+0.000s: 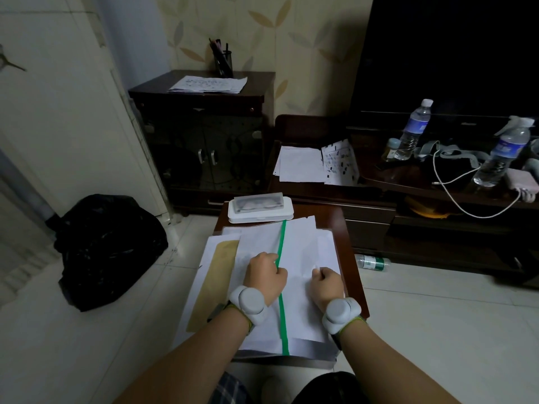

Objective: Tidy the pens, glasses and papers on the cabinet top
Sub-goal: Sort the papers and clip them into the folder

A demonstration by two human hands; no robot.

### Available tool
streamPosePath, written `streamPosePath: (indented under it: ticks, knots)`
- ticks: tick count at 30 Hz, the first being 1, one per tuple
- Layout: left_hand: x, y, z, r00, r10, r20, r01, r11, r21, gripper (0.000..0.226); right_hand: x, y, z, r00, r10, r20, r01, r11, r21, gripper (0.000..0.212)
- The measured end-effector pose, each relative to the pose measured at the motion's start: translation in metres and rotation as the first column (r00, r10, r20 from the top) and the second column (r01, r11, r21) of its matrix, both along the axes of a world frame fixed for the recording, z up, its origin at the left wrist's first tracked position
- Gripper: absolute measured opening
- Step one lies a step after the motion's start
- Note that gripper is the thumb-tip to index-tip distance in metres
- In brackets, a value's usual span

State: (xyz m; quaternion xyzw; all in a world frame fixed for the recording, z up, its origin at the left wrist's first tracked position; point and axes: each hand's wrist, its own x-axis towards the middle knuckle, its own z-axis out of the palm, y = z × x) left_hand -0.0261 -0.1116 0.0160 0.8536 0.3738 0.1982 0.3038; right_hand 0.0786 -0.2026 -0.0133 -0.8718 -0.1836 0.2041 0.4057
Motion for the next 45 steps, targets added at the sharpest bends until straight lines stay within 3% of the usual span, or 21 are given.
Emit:
streamPosePath:
  ticks: [16,20,32,40,45]
  knots:
    - [-0.003,-0.002,0.007,1.0,0.019,0.0,-0.019,1.0,0.011,0.041,-0.01,0.01,-0.001,0.995,0.089,-0.039,-0.088,0.996,0.009,0.046]
    - [-0.003,-0.002,0.008,1.0,0.024,0.003,-0.024,1.0,-0.014,0.031,-0.014,0.015,-0.003,0.993,0.103,-0.057,-0.102,0.994,0.026,0.051]
    - [-0.003,-0.002,0.007,1.0,0.021,0.015,-0.021,1.0,0.015,0.034,-0.026,0.033,-0.008,0.985,0.129,-0.113,-0.122,0.99,0.07,0.051]
    - [-0.006,0.0,0.005,0.999,-0.003,0.046,0.0,0.999,0.05,0.043,-0.034,0.043,-0.013,0.956,0.231,-0.179,-0.221,0.973,0.07,0.024]
    - [-0.009,0.002,0.0,0.998,-0.035,0.053,0.032,0.998,0.063,0.043,-0.035,0.046,-0.01,0.944,0.289,-0.162,-0.29,0.957,0.017,0.042]
